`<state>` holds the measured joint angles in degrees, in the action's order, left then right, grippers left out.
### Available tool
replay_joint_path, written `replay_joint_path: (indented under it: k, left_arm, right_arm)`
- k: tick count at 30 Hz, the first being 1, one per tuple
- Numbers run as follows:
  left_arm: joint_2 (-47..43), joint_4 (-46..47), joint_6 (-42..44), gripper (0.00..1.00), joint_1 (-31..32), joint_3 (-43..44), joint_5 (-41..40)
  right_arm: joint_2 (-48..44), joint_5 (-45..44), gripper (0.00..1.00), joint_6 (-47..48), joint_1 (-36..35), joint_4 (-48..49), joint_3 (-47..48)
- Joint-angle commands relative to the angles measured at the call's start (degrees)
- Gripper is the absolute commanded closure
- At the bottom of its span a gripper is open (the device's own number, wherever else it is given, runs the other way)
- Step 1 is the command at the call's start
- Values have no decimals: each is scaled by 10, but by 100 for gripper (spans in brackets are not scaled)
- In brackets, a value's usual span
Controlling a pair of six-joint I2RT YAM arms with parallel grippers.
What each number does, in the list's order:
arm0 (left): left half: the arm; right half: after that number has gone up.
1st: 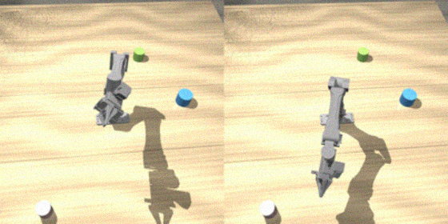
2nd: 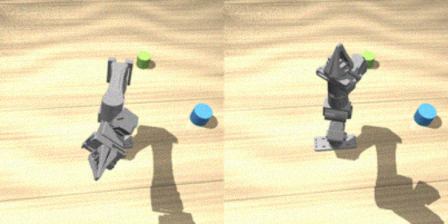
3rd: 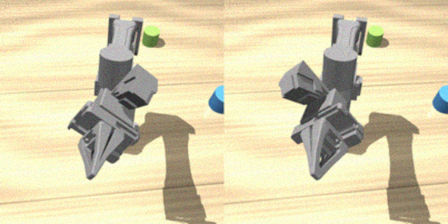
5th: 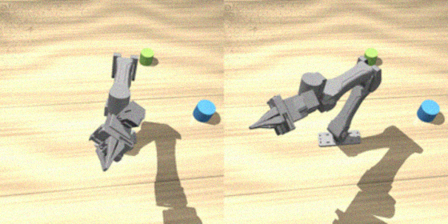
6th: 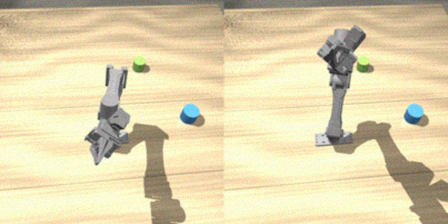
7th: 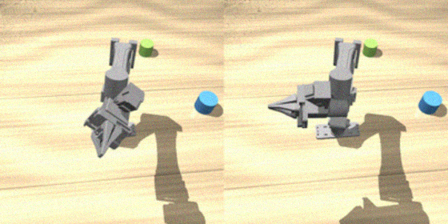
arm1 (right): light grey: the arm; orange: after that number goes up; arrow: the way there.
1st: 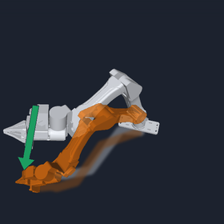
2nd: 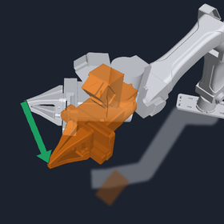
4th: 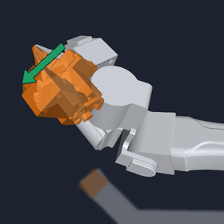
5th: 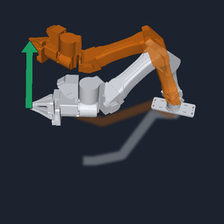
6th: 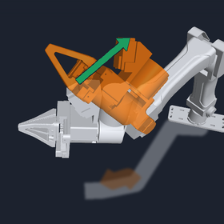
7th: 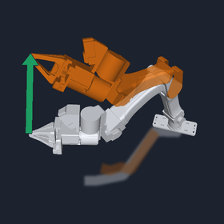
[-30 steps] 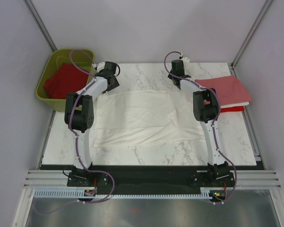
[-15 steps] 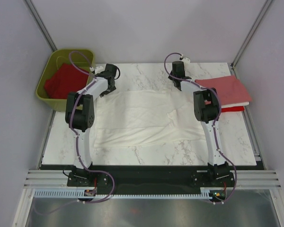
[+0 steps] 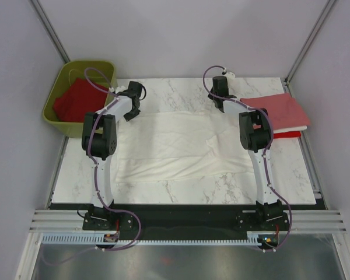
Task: Fold and stack the t-shirts
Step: Fold the tshirt
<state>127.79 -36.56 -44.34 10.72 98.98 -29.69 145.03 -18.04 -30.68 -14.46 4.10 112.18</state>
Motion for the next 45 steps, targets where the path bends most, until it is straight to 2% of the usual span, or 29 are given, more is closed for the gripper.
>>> replay_joint_path:
  k: [1,4,6,7,8,10,29,38,45]
  left_arm:
    - [-2,-12,-32,66,-9,20,-19]
    - [-5,-12,-34,68,-8,24,-26]
    - [-10,-12,-35,76,-9,24,-32]
    - [-10,-12,-36,86,-8,24,-34]
    - [-9,-12,-35,91,-8,24,-35]
    - [-10,-12,-30,98,-8,30,-42]
    - [-32,-11,-35,98,5,28,-62]
    - [-74,-5,-32,98,38,7,-96]
    - [-94,-5,-40,98,40,-12,-88]
  right_arm:
    - [-34,-1,99,-10,1,-1,-19]
    - [-48,-1,100,-18,5,-1,-28]
    - [-63,-8,100,-21,4,6,-38]
    - [-69,-11,100,-21,5,11,-50]
    - [-74,-15,100,-23,5,13,-57]
    - [-85,-33,100,-25,5,17,-71]
    - [-234,-153,100,-21,-7,114,-238]
    - [-308,-212,100,11,-13,81,-282]
    - [-361,-200,100,-17,-14,43,-326]
